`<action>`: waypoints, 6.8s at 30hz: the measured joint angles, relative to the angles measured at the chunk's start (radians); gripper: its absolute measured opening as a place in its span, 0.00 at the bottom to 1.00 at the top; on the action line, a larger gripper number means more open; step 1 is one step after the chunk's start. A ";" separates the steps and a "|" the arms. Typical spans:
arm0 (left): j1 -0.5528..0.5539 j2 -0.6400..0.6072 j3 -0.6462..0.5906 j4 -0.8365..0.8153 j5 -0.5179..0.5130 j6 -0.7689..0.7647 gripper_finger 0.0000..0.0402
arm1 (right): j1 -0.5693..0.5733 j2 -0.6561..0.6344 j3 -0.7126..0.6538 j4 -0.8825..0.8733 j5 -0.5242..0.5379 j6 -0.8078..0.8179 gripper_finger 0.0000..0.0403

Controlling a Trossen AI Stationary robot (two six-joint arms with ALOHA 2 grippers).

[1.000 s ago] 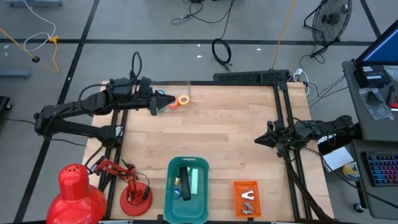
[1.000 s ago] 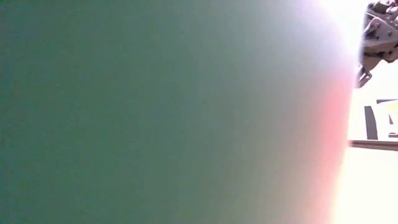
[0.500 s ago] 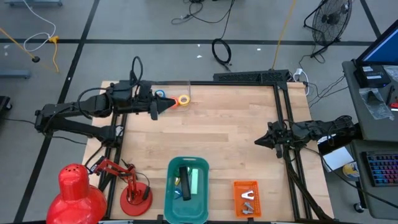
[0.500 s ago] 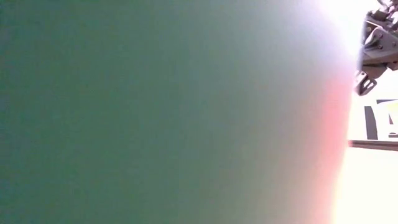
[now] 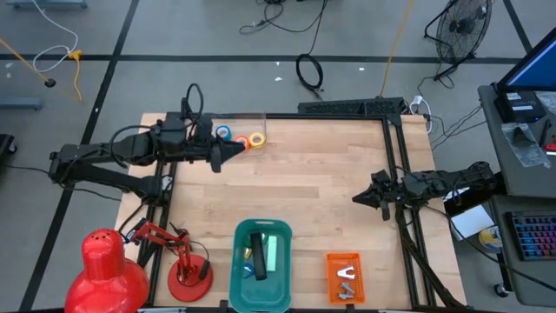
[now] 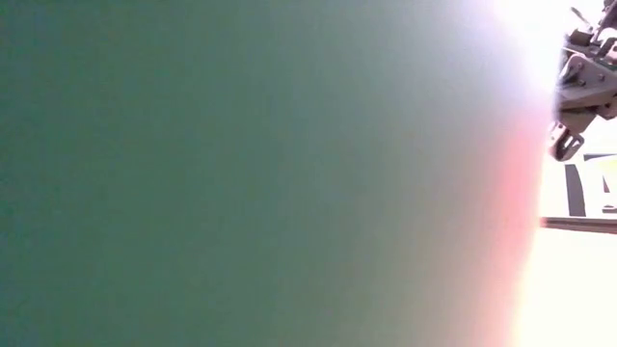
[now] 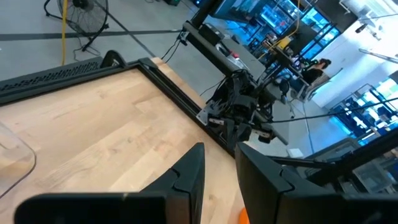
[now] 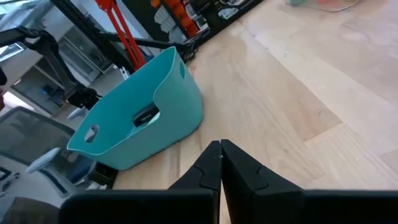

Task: Pick and place Stapler, Stapler remover, tape
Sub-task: Return to Home Position

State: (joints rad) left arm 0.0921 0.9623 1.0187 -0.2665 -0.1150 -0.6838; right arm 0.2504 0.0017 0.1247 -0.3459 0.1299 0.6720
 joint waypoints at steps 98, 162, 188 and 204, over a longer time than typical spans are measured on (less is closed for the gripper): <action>0.140 -0.761 -0.997 0.493 -0.020 0.072 0.00 | -0.194 0.010 -0.007 0.378 0.026 -0.135 0.01; 0.140 -0.766 -1.002 0.299 -0.022 0.300 0.08 | -0.193 0.010 -0.004 0.379 0.026 -0.135 0.01; 0.143 -0.764 -1.003 0.286 0.157 0.674 0.08 | -0.193 0.010 -0.004 0.379 0.026 -0.135 0.01; 0.142 -0.764 -1.003 0.336 0.193 0.596 0.08 | -0.193 0.010 -0.005 0.379 0.026 -0.135 0.01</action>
State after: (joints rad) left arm 0.2344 0.1982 0.0154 0.0696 0.0780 -0.0875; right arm 0.0570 0.0113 0.1200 0.0334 0.1555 0.5373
